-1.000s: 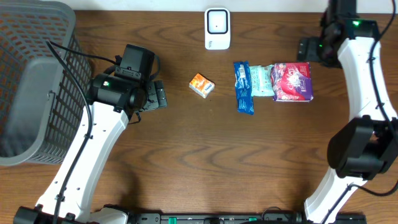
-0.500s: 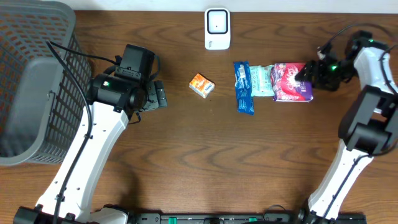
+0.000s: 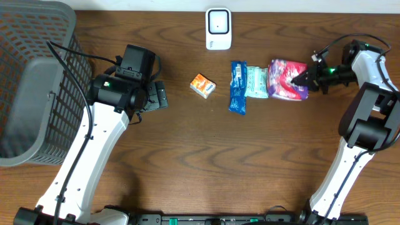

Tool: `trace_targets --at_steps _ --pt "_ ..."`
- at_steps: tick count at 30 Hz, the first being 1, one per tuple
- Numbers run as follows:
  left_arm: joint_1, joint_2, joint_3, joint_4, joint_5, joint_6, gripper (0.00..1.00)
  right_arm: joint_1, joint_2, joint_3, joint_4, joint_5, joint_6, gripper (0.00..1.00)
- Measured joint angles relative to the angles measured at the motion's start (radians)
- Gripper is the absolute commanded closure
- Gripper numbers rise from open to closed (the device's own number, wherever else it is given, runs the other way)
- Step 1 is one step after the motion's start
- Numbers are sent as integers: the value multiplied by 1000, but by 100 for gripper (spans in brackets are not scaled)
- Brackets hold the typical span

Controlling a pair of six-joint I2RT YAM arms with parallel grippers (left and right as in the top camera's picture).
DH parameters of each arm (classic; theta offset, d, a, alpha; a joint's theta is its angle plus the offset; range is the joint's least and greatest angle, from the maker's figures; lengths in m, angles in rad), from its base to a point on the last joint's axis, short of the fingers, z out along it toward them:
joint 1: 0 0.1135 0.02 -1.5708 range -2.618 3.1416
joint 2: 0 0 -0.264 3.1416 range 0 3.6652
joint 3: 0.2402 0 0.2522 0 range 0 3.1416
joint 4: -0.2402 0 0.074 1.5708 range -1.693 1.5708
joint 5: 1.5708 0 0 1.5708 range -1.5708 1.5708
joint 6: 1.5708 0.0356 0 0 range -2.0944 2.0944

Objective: Scan the item barcode
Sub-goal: 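Grasp the purple pack and lift it to the scanner with the right gripper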

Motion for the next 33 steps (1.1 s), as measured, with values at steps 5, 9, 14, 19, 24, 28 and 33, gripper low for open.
trace_targets --at_steps 5,9,14,19,24,28,33 --pt "0 0 0 0 0 0 2 0 -74 0 -33 -170 168 99" --pt "0 0 0 0 0 0 2 1 -103 0 -154 -349 292 99" --pt "0 0 0 0 0 0 2 29 -102 0 -451 -504 340 99" --pt "0 0 0 0 0 0 2 84 -103 -1 -475 -595 346 99" --pt "0 0 0 0 0 0 2 114 -103 -1 -477 -617 346 99" --pt "0 0 0 0 0 0 2 118 -103 -1 -476 -623 343 99" --pt "0 0 0 0 0 0 2 118 -103 -1 -467 -624 312 99"
